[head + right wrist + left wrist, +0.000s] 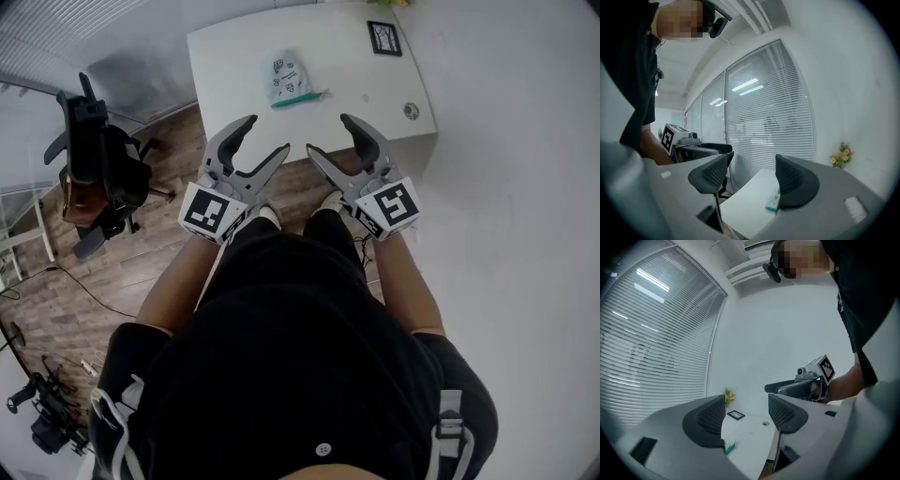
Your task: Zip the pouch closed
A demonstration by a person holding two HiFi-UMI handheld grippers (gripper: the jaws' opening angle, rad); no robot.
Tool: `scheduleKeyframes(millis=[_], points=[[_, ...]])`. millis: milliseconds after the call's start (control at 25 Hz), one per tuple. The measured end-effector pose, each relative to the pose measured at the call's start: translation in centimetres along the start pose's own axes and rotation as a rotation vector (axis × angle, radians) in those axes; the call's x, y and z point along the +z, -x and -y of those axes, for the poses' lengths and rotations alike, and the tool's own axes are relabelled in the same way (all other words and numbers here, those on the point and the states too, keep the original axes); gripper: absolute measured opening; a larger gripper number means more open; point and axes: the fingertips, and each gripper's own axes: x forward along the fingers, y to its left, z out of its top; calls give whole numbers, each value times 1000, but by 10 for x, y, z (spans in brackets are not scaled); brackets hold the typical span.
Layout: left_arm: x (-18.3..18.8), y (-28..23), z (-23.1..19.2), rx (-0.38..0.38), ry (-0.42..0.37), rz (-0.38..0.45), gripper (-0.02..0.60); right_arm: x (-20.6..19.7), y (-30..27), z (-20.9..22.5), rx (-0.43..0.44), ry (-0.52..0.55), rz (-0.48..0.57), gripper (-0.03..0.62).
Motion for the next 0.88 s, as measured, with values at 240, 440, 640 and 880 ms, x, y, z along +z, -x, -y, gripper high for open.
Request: scheduleKeyframes(millis=[240, 440, 640, 880], points=[[0, -50, -17, 70, 2, -19, 291, -6, -21, 55, 80, -6, -13, 323], [6, -89, -35, 167, 18, -6, 291, 2, -41, 105, 168, 11, -29, 323], [8, -128, -50, 272, 24, -31, 288, -1, -59, 154, 259, 19, -63, 322], [-1, -158, -55, 393, 41, -75, 285, -20, -75, 196, 384, 35, -130, 322]])
